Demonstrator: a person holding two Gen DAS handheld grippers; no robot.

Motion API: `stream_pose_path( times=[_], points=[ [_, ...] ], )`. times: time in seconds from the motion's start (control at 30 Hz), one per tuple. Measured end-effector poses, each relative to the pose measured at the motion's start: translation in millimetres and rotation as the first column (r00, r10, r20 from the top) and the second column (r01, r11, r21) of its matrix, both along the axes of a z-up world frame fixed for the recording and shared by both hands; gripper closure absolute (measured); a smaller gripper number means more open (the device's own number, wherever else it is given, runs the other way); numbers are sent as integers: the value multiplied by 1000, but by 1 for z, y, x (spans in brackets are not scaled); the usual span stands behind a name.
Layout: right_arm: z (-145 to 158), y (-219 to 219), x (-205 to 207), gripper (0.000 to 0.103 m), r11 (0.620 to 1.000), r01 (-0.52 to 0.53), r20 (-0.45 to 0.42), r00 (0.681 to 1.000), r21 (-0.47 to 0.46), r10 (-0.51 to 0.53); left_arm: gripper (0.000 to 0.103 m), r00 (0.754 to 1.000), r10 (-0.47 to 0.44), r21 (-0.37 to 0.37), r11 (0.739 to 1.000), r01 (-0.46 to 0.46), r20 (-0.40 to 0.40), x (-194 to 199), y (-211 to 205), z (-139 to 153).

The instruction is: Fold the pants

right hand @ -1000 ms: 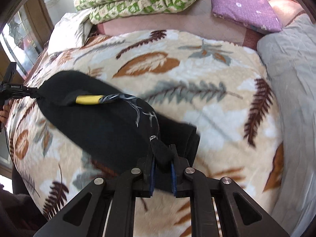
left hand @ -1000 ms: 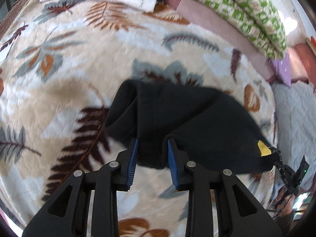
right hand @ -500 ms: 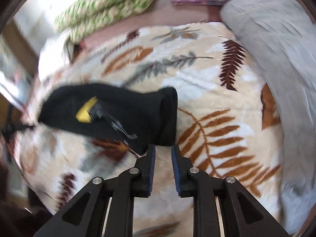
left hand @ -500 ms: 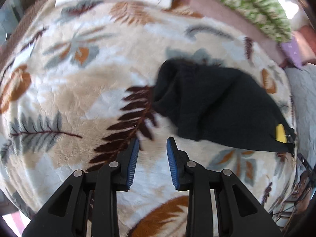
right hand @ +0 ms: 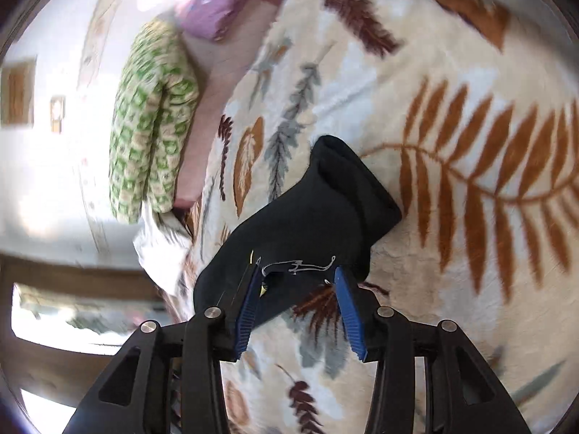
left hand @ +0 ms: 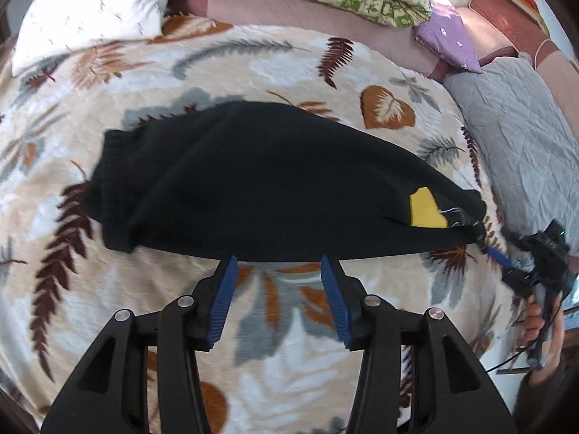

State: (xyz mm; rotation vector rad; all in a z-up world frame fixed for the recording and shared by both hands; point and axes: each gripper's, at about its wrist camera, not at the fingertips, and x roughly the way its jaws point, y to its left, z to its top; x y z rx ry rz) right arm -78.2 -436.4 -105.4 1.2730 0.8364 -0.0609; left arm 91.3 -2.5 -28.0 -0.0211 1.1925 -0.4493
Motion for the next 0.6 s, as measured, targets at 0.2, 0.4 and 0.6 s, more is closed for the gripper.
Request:
stream_pose_path(
  times=[0.2, 0.4, 0.6],
  points=[
    [-20, 9, -21, 44, 983, 111, -30, 994, 144, -108, 57, 1000, 10, -14, 1000, -10, 4, 3, -2, 1],
    [-39, 13, -8, 44, 959, 170, -14, 985, 227, -172, 57, 995, 94, -5, 996, -94, -15, 14, 20, -3],
    [-47, 18, 9, 44, 943, 213, -4, 976, 256, -219, 56, 972, 222, -38, 974, -225, -79, 25, 57, -17]
  ],
)
